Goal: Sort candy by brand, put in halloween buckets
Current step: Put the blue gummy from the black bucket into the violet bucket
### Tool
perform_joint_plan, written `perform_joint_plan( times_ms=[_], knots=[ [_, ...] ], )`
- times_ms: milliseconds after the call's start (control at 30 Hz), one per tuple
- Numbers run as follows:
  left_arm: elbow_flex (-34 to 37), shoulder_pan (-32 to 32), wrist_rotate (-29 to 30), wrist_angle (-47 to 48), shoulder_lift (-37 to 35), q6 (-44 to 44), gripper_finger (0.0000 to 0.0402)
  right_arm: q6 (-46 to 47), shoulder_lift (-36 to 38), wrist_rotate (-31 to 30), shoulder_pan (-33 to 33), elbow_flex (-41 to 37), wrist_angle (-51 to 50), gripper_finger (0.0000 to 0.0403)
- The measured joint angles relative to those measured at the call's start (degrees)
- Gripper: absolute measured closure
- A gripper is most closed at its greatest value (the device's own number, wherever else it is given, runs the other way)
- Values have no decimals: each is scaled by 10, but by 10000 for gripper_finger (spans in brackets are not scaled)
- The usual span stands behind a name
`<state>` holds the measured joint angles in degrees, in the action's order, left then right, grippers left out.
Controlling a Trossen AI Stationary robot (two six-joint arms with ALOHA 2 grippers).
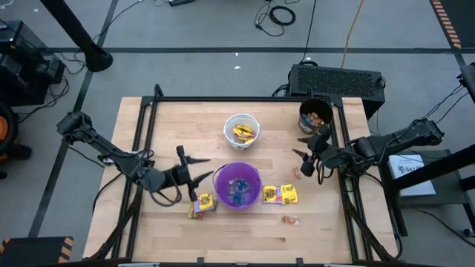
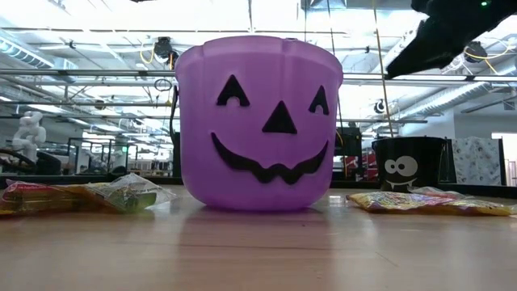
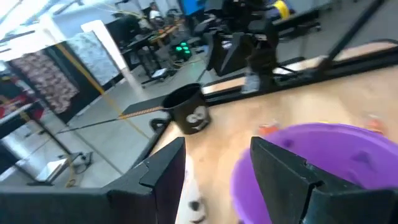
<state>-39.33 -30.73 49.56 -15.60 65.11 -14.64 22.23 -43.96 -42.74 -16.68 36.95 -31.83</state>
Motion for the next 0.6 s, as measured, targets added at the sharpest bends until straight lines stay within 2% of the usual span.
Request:
perform_joint_plan(
  times_ms=[67,167,233,267,367,500,600],
  knots=[
    [0,20,-2,1,-12,-11,213,18,0,-87,11,0,7,207],
    [0,62,-42,6,-32,-29,213,20,0,-216,48,2,20,207],
    [0,97,-79,10,-43,-37,213,-44,0,-244,89,11,65,207],
    [0,116,-99,18,-47,-37,213,-89,1,-238,113,11,99,207],
    [0,175,-164,35,-51,-38,213,-189,-7,-161,191,11,175,213],
    [0,253,-243,50,-51,-37,213,-236,-19,-102,313,11,175,232],
    [0,294,-261,55,-51,-42,213,-278,-26,-16,403,11,194,248]
  ],
)
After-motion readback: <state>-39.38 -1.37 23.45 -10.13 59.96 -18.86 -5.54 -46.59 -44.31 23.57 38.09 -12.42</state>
